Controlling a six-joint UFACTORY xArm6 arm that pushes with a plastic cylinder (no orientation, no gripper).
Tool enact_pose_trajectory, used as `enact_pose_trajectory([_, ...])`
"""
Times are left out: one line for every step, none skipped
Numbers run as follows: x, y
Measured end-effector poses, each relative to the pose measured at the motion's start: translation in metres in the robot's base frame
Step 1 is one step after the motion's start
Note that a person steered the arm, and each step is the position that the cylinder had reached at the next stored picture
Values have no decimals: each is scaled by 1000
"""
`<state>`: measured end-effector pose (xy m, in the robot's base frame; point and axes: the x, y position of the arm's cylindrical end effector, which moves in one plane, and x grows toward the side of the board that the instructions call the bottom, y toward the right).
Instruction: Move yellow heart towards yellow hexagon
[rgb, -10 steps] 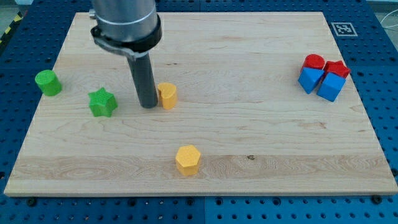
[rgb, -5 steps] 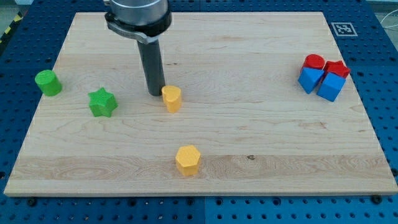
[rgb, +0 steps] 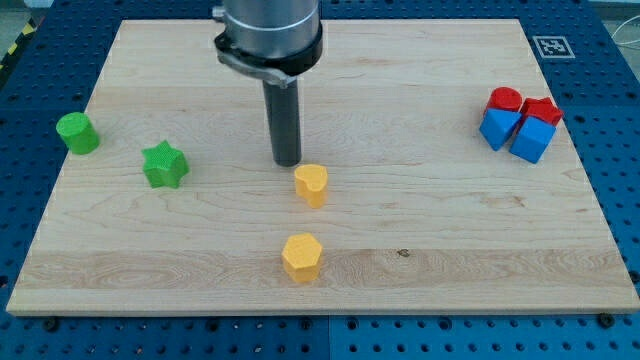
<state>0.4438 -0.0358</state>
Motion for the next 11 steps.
enact_pose_trajectory([-6, 24])
enact_pose_trajectory([7, 33])
enact_pose_trajectory([15, 31])
enact_pose_trajectory([23, 27])
enact_pose_trajectory([34, 25])
enact_pose_trajectory([48, 25])
enact_pose_trajectory([60, 25])
enact_pose_trajectory([71, 25])
enact_pose_trajectory([74, 25])
enact_pose_trajectory([74, 25])
enact_pose_trajectory([70, 25])
